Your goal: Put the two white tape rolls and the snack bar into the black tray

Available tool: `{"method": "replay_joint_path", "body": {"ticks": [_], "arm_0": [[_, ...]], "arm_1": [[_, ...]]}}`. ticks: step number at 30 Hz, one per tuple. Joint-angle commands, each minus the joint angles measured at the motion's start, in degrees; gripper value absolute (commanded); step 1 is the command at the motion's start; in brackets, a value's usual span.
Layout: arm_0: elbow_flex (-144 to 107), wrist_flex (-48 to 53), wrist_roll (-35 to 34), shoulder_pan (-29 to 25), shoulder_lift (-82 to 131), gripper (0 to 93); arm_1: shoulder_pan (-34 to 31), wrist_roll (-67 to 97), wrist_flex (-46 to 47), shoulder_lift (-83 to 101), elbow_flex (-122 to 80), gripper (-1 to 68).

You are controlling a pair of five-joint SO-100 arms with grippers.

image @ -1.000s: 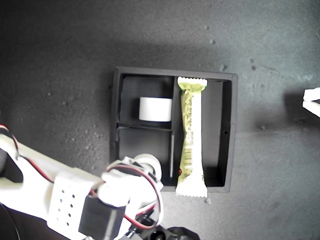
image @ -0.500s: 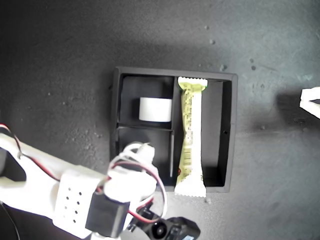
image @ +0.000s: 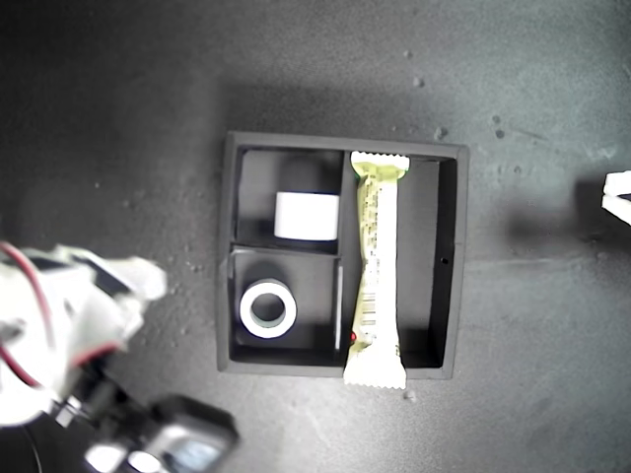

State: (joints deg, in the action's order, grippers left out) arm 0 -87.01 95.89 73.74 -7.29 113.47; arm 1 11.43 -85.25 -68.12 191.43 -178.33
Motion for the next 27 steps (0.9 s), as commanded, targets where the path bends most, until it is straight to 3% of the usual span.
{"method": "replay_joint_path", "body": {"ticks": [1,6,14,27], "arm_0": [[-29.09,-8.88,-1.41,3.78,28.56,0.1],[-57.92,-18.63,-0.97,7.12,55.11,0.1],[-80.16,-18.72,1.58,7.56,78.84,0.1],[-92.81,-20.83,4.22,9.23,80.68,0.1]], "arm_1": [[-2.2,-5.45,-6.24,0.44,-0.7,0.9],[-8.0,-12.57,-8.7,0.53,-0.7,0.0],[-6.42,-9.4,-8.7,0.53,-0.7,0.9],[-7.03,-8.88,-8.7,0.53,-0.7,1.0]]}}
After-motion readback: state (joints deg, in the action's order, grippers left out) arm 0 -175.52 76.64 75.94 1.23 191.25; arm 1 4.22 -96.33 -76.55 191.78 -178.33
